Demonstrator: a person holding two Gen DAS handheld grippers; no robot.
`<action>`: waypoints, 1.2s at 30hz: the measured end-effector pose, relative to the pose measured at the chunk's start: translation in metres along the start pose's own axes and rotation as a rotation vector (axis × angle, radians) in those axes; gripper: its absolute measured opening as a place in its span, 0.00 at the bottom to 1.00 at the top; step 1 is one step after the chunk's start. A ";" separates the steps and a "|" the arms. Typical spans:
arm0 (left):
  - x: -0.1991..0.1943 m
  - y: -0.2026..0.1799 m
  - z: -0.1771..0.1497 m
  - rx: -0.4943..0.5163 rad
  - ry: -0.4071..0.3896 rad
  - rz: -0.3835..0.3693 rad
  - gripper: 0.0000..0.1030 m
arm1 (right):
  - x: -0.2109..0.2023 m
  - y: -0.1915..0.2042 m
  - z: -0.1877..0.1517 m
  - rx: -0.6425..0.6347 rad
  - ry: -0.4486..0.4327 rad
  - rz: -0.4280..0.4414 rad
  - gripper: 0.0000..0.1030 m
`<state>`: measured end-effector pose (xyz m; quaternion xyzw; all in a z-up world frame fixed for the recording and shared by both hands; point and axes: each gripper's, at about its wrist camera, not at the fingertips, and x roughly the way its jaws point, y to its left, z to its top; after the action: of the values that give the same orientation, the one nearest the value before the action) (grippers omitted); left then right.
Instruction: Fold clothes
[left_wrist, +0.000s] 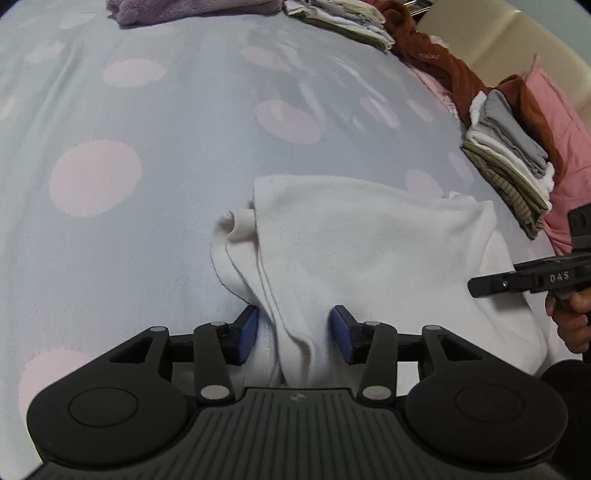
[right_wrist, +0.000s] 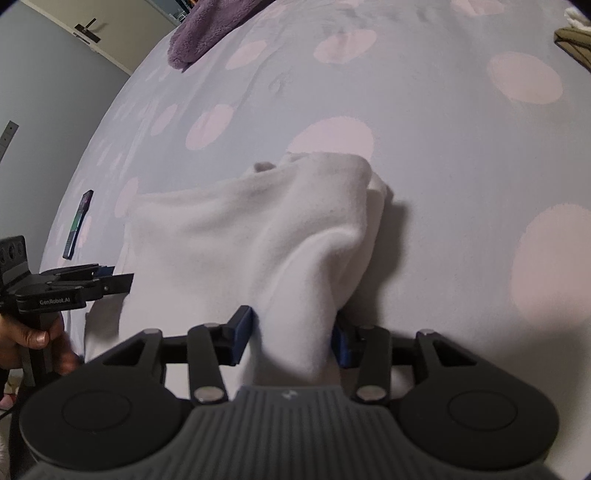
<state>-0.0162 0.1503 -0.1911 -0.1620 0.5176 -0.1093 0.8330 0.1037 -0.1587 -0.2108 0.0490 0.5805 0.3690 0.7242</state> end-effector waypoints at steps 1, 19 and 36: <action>0.000 0.001 0.002 -0.019 0.010 -0.003 0.44 | 0.000 0.002 0.001 -0.011 0.002 -0.007 0.47; 0.000 0.000 0.011 -0.088 0.096 0.022 0.25 | 0.004 0.016 -0.002 -0.043 -0.038 -0.087 0.48; -0.041 -0.009 0.023 0.024 0.072 0.022 0.11 | -0.022 0.035 0.008 -0.057 -0.061 -0.052 0.28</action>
<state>-0.0136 0.1601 -0.1446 -0.1425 0.5475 -0.1122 0.8169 0.0930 -0.1433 -0.1732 0.0244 0.5485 0.3650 0.7519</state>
